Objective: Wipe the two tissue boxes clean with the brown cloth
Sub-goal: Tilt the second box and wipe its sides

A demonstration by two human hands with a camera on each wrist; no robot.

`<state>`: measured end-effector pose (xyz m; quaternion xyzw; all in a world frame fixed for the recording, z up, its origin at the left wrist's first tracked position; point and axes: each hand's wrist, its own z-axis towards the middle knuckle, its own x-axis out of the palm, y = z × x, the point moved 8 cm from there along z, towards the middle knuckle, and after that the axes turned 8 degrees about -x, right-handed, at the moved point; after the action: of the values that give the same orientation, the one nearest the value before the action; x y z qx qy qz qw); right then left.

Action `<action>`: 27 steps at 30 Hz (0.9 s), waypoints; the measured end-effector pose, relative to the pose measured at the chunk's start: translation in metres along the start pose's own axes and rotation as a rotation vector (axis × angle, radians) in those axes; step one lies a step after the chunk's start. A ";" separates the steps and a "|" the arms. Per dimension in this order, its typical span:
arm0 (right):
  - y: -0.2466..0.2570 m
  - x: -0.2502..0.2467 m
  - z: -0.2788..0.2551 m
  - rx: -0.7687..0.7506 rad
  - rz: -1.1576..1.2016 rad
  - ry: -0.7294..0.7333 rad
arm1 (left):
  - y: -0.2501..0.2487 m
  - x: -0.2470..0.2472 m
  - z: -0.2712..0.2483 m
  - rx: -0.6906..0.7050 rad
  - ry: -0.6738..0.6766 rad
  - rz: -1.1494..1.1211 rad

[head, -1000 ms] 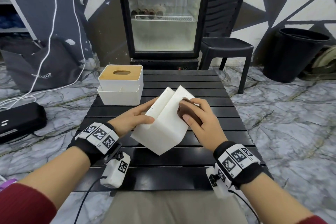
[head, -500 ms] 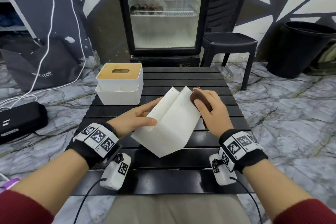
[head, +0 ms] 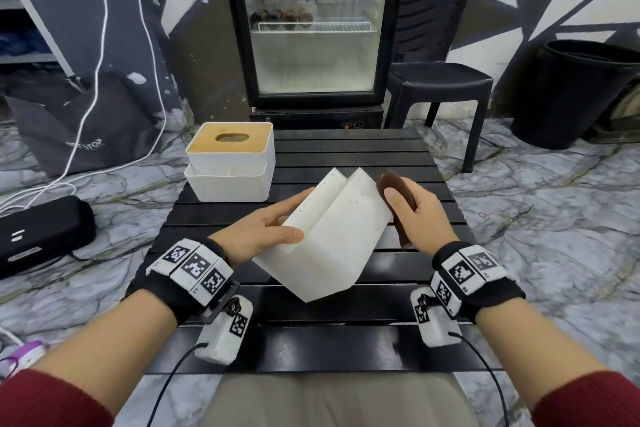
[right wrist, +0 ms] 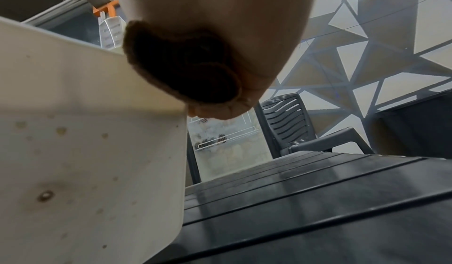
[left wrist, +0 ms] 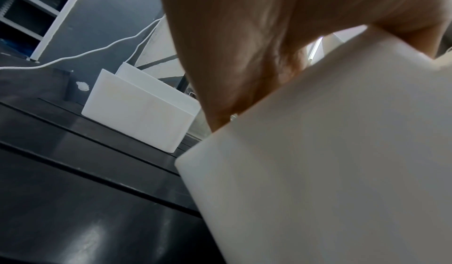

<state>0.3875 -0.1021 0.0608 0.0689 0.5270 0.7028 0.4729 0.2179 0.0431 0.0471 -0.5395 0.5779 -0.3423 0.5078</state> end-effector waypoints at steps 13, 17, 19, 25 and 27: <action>0.042 -0.020 -0.020 -0.135 -0.161 -0.060 | 0.004 -0.004 -0.004 -0.026 -0.054 0.041; 0.088 0.013 -0.033 -0.278 -0.222 0.056 | 0.003 -0.003 -0.005 -0.010 -0.056 0.021; 0.104 0.027 -0.041 -0.327 -0.254 0.080 | 0.002 -0.003 -0.006 -0.004 -0.067 0.018; 0.129 0.051 -0.063 -0.460 -0.408 -0.015 | -0.001 -0.001 -0.009 0.030 -0.118 0.038; 0.130 0.058 -0.070 -0.489 -0.433 -0.038 | 0.000 -0.002 -0.008 0.040 -0.125 0.039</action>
<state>0.2372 -0.1066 0.1123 -0.1471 0.3361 0.6902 0.6237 0.2103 0.0438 0.0492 -0.5379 0.5487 -0.3095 0.5601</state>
